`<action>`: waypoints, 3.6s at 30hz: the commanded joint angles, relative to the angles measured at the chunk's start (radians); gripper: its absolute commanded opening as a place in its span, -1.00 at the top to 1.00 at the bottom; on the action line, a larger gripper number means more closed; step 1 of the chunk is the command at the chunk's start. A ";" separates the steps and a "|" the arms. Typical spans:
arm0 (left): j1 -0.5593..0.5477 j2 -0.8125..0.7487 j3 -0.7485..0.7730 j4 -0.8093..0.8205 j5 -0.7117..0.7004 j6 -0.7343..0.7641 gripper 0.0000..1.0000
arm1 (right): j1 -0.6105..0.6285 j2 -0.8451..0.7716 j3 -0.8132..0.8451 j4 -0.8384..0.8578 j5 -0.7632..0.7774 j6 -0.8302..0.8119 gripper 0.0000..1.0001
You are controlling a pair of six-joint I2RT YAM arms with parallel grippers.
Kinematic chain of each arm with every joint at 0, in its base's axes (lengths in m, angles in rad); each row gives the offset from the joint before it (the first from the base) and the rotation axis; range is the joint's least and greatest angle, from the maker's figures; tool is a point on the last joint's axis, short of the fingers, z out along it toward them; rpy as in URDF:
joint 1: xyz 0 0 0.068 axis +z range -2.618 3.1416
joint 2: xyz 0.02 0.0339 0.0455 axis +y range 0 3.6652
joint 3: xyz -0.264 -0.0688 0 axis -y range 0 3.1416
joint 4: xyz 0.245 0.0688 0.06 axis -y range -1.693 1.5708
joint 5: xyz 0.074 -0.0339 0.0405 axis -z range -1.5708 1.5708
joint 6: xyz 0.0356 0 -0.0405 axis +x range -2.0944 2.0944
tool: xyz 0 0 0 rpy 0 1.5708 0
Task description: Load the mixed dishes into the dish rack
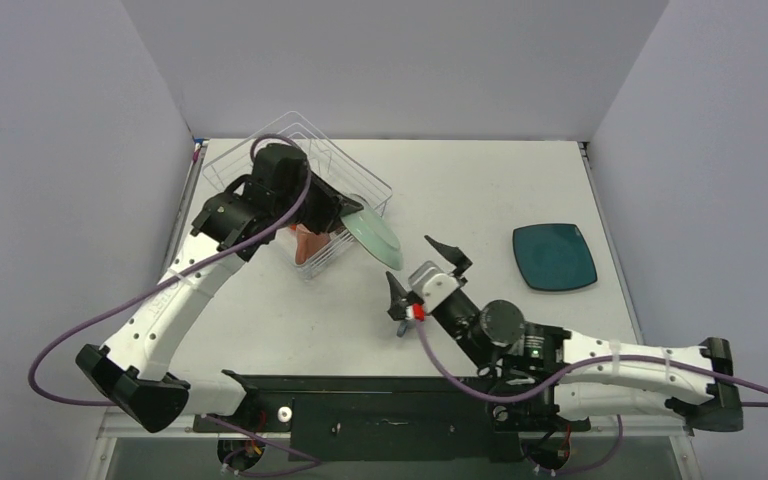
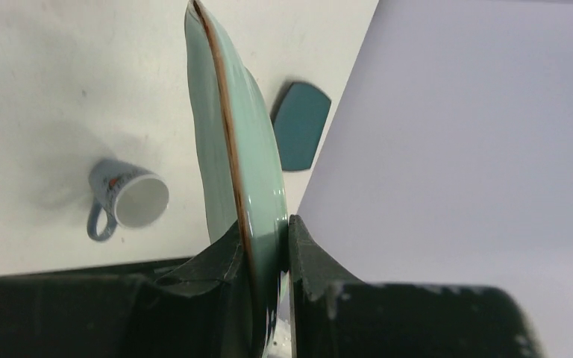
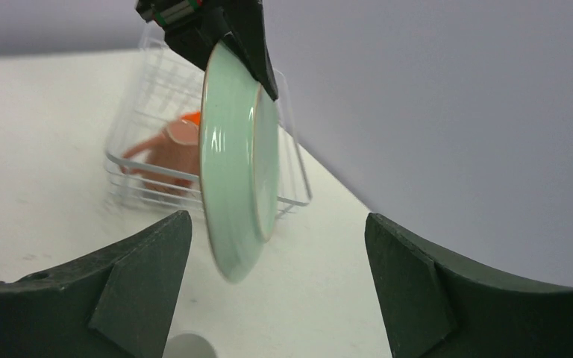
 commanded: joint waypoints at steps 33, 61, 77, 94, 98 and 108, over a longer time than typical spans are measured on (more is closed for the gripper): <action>0.494 0.456 0.586 -0.007 -0.355 0.521 1.00 | -0.007 -0.524 0.012 -0.467 0.281 0.694 -0.64; 0.550 0.566 0.606 0.146 -0.192 0.491 1.00 | -0.009 -0.471 0.022 -0.466 0.331 0.695 -0.64; 0.496 0.766 0.859 0.129 -0.188 0.435 1.00 | -0.011 -0.438 0.032 -0.469 0.333 0.728 -0.64; 0.442 0.842 0.879 0.113 -0.303 0.395 1.00 | -0.018 -0.449 0.031 -0.489 0.353 0.737 -0.64; 0.441 0.850 0.867 0.097 -0.312 0.389 1.00 | -0.019 -0.449 0.028 -0.491 0.353 0.739 -0.64; 0.434 0.845 0.822 0.078 -0.335 0.384 1.00 | -0.024 -0.449 0.019 -0.491 0.354 0.746 -0.64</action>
